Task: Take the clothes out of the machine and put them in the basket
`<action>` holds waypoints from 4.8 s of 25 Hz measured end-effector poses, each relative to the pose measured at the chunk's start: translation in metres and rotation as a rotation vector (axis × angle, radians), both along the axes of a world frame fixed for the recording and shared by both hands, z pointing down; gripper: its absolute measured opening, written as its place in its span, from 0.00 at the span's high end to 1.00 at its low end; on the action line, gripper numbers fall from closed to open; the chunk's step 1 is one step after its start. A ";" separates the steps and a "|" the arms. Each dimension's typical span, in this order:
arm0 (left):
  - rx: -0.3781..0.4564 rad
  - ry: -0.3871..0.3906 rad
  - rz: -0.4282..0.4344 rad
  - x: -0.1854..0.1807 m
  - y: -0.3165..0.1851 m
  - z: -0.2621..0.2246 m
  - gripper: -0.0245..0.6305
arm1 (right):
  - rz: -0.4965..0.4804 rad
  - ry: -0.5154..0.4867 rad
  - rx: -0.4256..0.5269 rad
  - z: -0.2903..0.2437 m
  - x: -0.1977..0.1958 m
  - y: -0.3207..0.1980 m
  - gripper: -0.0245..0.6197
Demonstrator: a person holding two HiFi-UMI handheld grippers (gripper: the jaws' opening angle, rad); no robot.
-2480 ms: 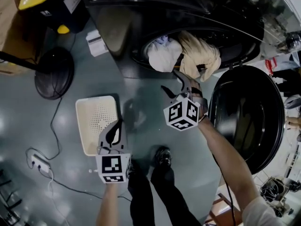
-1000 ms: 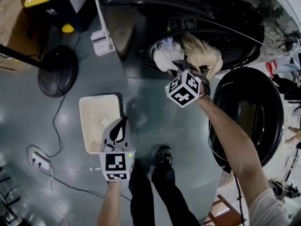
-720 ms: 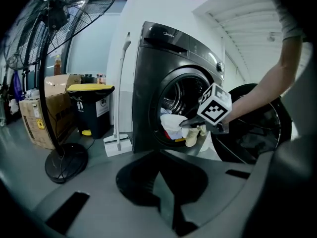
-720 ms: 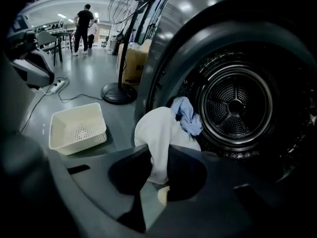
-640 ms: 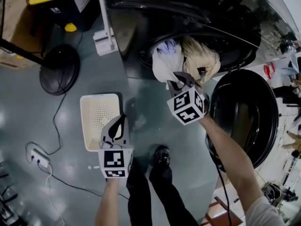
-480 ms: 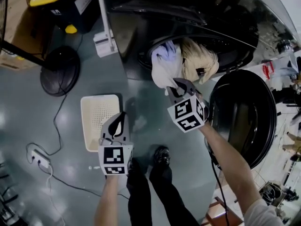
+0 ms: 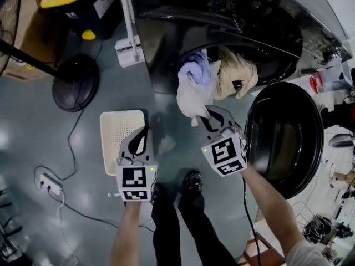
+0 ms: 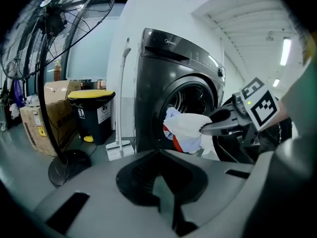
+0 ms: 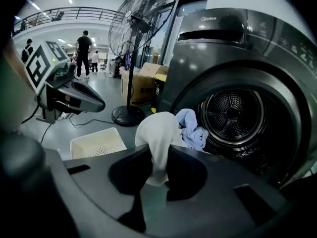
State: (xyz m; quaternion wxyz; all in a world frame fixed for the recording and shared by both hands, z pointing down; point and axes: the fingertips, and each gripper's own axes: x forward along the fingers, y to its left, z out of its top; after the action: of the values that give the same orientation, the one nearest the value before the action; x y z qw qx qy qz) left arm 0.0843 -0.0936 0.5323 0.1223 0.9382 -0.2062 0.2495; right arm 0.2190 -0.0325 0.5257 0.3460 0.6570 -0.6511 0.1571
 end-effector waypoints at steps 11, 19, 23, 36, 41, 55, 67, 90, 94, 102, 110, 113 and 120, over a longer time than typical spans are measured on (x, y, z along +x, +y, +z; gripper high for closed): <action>-0.004 0.005 -0.065 -0.048 0.001 -0.017 0.93 | -0.045 -0.100 0.123 -0.062 -0.081 0.005 0.84; 0.019 -0.005 -0.162 -0.117 -0.014 -0.037 0.93 | -0.117 -0.189 0.204 -0.099 -0.151 -0.015 0.84; 0.003 -0.032 -0.237 -0.160 -0.023 -0.035 0.93 | -0.206 -0.218 0.300 -0.145 -0.195 -0.033 0.84; 0.068 0.018 -0.365 -0.227 -0.047 -0.084 0.93 | -0.385 -0.223 0.433 -0.253 -0.284 -0.071 0.84; 0.087 0.021 -0.402 -0.254 -0.053 -0.099 0.93 | -0.411 -0.235 0.447 -0.264 -0.309 -0.077 0.84; 0.040 -0.018 -0.476 -0.314 -0.046 -0.044 0.93 | -0.402 -0.331 0.250 -0.130 -0.357 -0.083 0.84; 0.008 -0.062 -0.471 -0.323 -0.039 0.023 0.93 | -0.323 -0.343 0.005 0.063 -0.362 -0.079 0.84; 0.003 -0.107 -0.478 -0.325 -0.054 0.120 0.93 | -0.270 -0.277 -0.238 0.289 -0.328 -0.109 0.49; 0.005 -0.099 -0.460 -0.312 -0.060 0.106 0.93 | -0.230 -0.279 -0.188 0.262 -0.315 -0.109 0.52; 0.007 -0.078 -0.388 -0.267 -0.060 0.062 0.93 | -0.104 -0.262 -0.066 0.178 -0.264 -0.107 0.92; -0.003 -0.065 -0.278 -0.192 -0.046 0.021 0.93 | -0.019 -0.285 0.005 0.103 -0.202 -0.087 0.92; 0.003 -0.059 -0.227 -0.155 -0.043 0.007 0.93 | 0.039 -0.278 0.030 0.082 -0.163 -0.077 0.92; 0.029 -0.031 -0.076 -0.057 -0.035 -0.011 0.93 | 0.236 -0.224 0.086 0.055 -0.046 -0.038 0.92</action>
State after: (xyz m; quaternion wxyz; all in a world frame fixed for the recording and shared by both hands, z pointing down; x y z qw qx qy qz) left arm 0.0269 -0.1281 0.5211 0.1150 0.9274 -0.2471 0.2560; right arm 0.1734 -0.0707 0.5807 0.2223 0.7214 -0.6100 0.2408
